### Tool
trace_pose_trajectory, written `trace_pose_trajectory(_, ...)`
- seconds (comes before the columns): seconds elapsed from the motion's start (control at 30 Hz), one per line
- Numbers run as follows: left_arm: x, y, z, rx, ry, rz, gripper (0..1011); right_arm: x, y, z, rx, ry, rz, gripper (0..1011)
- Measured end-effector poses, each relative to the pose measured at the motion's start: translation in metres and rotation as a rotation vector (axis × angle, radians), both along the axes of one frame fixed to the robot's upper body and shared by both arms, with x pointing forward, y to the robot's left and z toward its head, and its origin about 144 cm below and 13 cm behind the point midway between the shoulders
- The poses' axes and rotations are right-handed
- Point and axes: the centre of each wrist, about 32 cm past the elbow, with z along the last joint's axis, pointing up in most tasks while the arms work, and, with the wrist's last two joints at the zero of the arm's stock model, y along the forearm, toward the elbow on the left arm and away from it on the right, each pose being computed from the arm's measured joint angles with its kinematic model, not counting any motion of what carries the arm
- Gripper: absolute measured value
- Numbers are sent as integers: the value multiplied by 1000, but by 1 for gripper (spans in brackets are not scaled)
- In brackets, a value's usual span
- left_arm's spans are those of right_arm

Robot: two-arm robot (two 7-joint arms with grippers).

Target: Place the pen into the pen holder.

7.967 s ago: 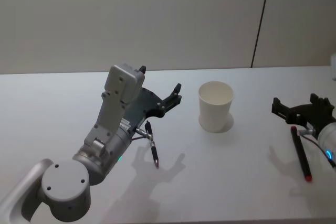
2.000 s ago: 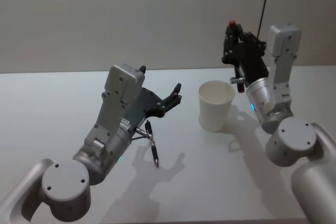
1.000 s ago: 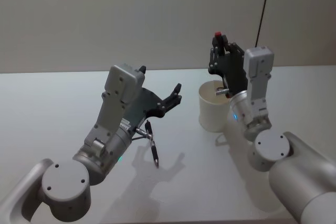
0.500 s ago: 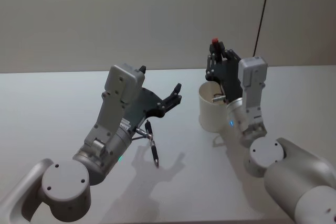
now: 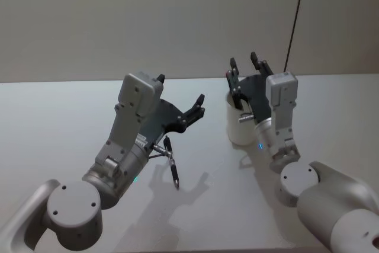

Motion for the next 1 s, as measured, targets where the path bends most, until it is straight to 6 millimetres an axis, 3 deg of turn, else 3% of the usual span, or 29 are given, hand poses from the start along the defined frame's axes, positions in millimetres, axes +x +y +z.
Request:
trace_pose_trajectory(0.27, 0, 0, 0, 0, 0, 0, 1004, -1, -2, -3, -2, 3, -4, 731)
trace_pose_trajectory(0.33, 0, 0, 0, 0, 0, 0, 1004, -1, -3, -3, 0, 2, -5, 751)
trace_pose_trajectory(0.37, 0, 0, 0, 0, 0, 0, 1004, -1, -3, -3, 0, 2, -5, 826)
trace_pose_trajectory(0.6, 0, 0, 0, 0, 0, 0, 1004, 0, -5, -1, 7, 1, -3, 989)
trace_pose_trajectory(1.0, 0, 0, 0, 0, 0, 0, 1004, -1, -11, 14, 17, 80, 4, 1002)
